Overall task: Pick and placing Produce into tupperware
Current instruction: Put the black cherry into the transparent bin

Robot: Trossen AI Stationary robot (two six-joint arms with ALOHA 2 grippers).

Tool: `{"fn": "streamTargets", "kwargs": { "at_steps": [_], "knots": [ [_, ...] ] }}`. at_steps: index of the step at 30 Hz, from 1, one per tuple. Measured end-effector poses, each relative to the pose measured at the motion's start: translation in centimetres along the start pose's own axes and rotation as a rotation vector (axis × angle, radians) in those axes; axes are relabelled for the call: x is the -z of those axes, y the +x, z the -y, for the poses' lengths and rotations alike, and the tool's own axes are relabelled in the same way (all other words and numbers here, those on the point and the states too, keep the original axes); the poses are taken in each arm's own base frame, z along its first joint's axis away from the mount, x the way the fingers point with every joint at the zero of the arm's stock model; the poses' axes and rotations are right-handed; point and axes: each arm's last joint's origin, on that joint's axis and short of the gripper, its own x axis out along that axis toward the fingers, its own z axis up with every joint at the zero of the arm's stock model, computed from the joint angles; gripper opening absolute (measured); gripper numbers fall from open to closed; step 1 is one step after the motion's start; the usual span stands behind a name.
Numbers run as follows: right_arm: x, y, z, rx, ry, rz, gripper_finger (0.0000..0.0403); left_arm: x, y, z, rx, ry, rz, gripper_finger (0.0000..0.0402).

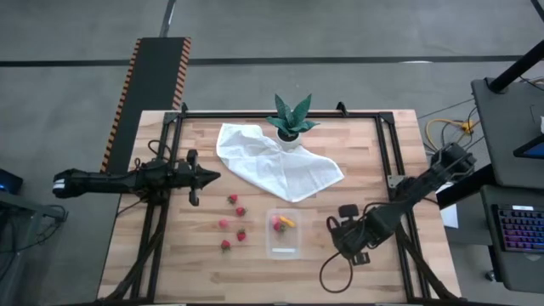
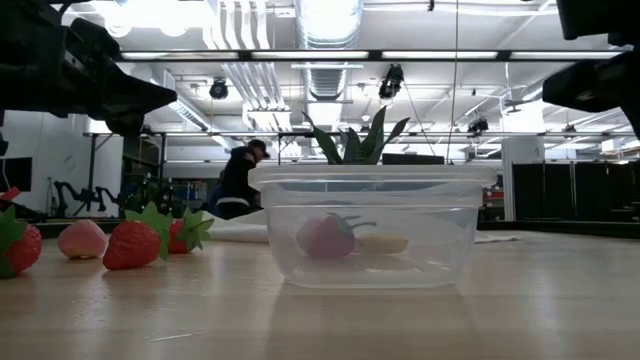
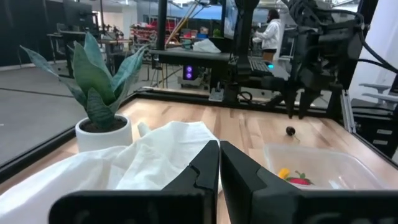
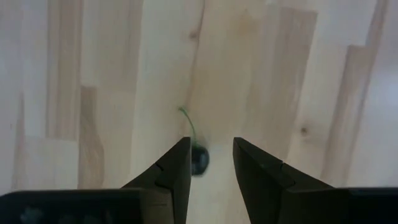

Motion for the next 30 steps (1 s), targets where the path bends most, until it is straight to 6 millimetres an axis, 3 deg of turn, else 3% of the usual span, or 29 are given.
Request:
{"fn": "streamTargets", "kwargs": {
  "at_steps": [30],
  "knots": [
    [-0.3, 4.8, -1.9, 0.027, -0.034, -0.093, 0.0111, 0.0, 0.0, 0.0, 0.000, -0.001, 0.002, 0.0000]
  ]
}}
